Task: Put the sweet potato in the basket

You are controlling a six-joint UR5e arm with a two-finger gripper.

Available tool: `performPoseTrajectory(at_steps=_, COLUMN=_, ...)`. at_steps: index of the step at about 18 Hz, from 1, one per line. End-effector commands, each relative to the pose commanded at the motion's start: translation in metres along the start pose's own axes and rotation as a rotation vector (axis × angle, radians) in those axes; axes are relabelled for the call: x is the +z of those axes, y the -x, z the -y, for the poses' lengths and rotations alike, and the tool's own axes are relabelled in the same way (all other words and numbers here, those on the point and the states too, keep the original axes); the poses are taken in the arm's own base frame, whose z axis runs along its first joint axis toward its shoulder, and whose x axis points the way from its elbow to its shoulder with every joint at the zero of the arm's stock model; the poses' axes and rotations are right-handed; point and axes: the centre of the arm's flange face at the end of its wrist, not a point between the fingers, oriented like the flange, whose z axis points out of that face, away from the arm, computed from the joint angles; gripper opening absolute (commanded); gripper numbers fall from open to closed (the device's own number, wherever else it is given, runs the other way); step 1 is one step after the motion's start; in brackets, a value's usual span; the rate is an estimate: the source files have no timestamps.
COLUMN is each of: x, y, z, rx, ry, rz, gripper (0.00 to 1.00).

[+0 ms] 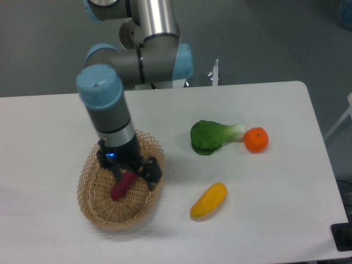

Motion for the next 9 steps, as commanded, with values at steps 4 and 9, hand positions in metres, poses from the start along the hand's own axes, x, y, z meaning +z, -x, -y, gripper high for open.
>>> performPoseTrajectory(at_steps=4, x=-0.010, y=0.053, z=-0.040, rx=0.074, ry=0.099, rz=-0.046, gripper=1.00)
performPoseTrajectory(at_steps=9, x=-0.027, y=0.095, z=-0.084, rx=0.316, ry=0.181, rz=-0.123, gripper=1.00)
